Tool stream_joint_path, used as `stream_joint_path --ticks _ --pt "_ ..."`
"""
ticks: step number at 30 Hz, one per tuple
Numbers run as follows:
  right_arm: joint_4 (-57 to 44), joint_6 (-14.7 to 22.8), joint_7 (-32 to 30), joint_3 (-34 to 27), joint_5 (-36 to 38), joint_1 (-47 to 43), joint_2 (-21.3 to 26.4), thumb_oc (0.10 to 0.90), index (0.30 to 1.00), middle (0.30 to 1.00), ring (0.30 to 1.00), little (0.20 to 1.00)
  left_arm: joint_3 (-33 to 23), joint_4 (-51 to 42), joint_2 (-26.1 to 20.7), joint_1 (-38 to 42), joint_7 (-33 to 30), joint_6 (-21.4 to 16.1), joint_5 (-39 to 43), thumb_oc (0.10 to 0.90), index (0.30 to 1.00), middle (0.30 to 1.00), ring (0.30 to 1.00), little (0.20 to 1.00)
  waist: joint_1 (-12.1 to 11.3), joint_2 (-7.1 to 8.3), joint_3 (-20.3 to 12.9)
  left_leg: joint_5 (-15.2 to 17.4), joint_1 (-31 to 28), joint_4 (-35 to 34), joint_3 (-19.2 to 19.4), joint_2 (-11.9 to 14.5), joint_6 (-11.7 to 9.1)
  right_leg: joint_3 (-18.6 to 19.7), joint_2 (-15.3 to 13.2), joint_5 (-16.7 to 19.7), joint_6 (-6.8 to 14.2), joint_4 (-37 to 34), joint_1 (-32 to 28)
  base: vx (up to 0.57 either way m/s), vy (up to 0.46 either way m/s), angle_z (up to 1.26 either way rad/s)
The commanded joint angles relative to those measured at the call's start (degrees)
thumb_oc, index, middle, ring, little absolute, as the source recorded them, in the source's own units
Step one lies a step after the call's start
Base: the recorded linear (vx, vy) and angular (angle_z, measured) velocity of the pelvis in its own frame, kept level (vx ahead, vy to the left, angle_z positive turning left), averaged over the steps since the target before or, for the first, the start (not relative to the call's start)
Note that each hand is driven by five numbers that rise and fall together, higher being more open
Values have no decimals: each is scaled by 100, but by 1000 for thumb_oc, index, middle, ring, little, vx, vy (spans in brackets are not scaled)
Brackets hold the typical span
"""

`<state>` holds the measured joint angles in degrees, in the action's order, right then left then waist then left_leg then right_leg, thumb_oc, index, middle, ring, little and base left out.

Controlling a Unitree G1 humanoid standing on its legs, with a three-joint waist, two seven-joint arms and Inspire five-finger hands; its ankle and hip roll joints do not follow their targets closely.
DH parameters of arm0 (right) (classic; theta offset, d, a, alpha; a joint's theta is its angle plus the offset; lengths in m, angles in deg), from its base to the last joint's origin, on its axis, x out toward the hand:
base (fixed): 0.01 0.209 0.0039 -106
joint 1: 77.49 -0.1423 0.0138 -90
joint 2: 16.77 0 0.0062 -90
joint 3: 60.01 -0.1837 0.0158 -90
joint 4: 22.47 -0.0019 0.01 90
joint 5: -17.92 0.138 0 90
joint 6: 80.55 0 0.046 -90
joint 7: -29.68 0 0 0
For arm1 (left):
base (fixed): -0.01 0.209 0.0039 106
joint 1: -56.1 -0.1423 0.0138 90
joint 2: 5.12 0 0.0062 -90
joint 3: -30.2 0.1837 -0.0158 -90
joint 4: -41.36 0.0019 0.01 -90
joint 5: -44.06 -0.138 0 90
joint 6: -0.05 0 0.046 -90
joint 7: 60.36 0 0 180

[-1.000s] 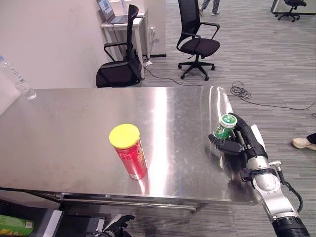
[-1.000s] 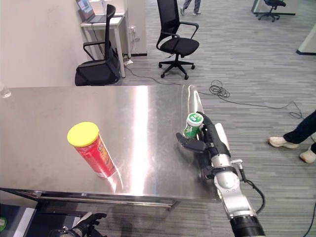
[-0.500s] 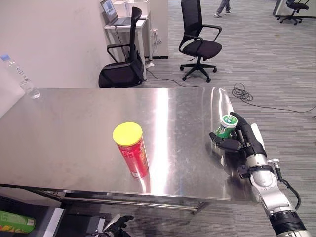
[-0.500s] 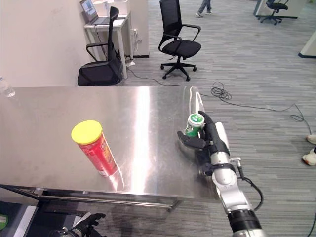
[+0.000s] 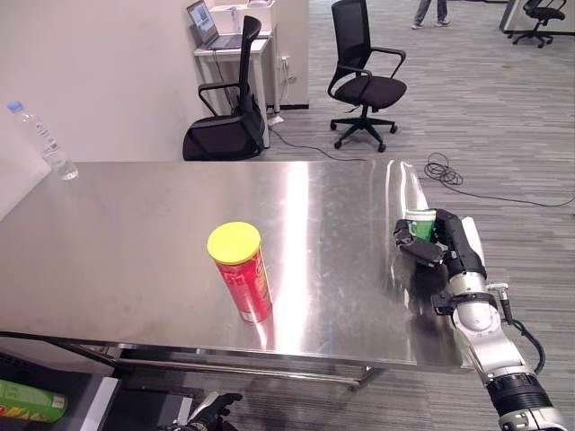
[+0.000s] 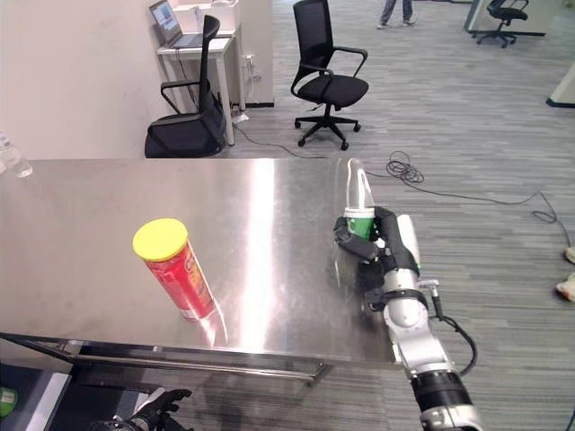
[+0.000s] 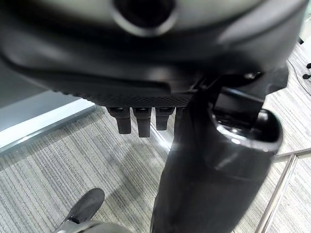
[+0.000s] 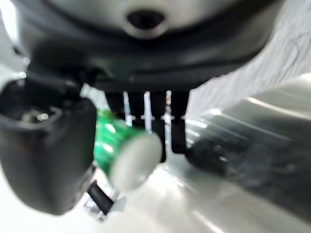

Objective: Put the goods on the table back onto the shelves and tidy them up.

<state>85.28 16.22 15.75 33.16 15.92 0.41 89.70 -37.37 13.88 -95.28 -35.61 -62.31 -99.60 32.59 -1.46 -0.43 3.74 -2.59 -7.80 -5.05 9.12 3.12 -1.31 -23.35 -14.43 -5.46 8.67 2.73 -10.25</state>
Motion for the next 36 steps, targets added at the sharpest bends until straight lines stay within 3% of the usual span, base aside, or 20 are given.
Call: stream_joint_path --ticks 1,10,19,24,25,26,29,30,32,34,35,36 --pt "61 286 -135 -54 -157 -518 -23 400 300 300 300 300 100 309 -100 330 -126 -62 -101 800 900 900 900 900 -218 223 -95 642 -141 5 17 74 -260 195 -405 864 243 -27 249 0 0 0" --pt "-180 305 -277 -230 -339 -365 30 400 300 300 300 300 30 226 -140 347 -182 -79 -162 800 900 900 900 900 -193 219 -94 667 -162 5 18 66 -259 178 -414 856 257 -29 237 0 0 0" --pt "-2044 583 -878 -697 -1162 -186 -195 400 300 300 300 300 -96 284 -75 445 -413 -90 -333 800 900 900 900 900 -46 166 -5 678 -170 5 20 83 -222 298 -444 761 252 317 450 -4 1 0" --pt "-2670 606 -1054 -569 -1679 -25 -319 400 300 300 300 300 -171 318 -41 442 -631 -74 -401 800 900 900 900 900 75 69 121 588 -80 5 35 142 -174 565 -483 813 296 1024 952 -61 -23 0" --pt "-2822 586 -1228 -539 -1996 82 -251 400 300 300 300 300 -122 283 -75 430 -723 -89 -497 800 900 900 900 900 140 22 212 497 15 5 -30 185 -177 933 -393 845 379 1405 1193 -74 -62 -1" --pt "-2823 586 -1228 -539 -1996 83 -252 400 300 300 300 300 -121 283 -75 430 -723 -89 -497 800 900 900 900 900 134 24 199 493 28 5 -24 184 -176 941 -393 847 378 1408 1212 -86 -106 0" --pt "-2992 565 -1236 -514 -2084 307 -181 400 300 300 300 300 -61 201 -162 433 -778 -79 -591 800 900 900 900 900 263 -17 236 362 217 5 -220 250 -211 2154 33 619 338 1706 1438 -86 -192 22" --pt "-3072 596 -1216 -447 -2135 460 -163 400 300 300 300 300 -93 242 -193 447 -803 -76 -626 800 900 900 900 900 269 -35 212 321 284 5 -310 348 -274 2493 -18 480 240 1638 1382 -75 -358 28" --pt "-3163 584 -1192 -434 -2238 636 -91 400 300 300 300 300 -167 351 -192 491 -861 -76 -614 800 900 900 900 900 304 -7 193 210 347 5 -475 445 -355 2788 163 144 161 1406 1228 -60 -384 51" --pt "-3220 673 -1251 -407 -2120 814 -228 400 300 300 300 300 -305 428 -173 527 -967 -43 -462 800 900 900 900 900 268 26 159 79 415 5 -580 670 -476 2685 330 -276 74 1129 1080 -98 -535 64" --pt "-3263 668 -1303 -362 -2008 929 -271 400 300 300 300 300 -450 487 -131 549 -1080 2 -215 800 900 900 900 900 279 -10 213 -247 637 5 -722 994 -603 2598 623 -386 -68 980 1033 -85 -494 35" --pt "-3263 668 -1303 -361 -2008 934 -269 400 300 300 300 300 -449 490 -129 546 -1080 2 -214 800 900 900 900 900 296 -10 201 -199 622 5 -736 997 -616 2577 622 -439 -75 987 1009 -189 -646 35"
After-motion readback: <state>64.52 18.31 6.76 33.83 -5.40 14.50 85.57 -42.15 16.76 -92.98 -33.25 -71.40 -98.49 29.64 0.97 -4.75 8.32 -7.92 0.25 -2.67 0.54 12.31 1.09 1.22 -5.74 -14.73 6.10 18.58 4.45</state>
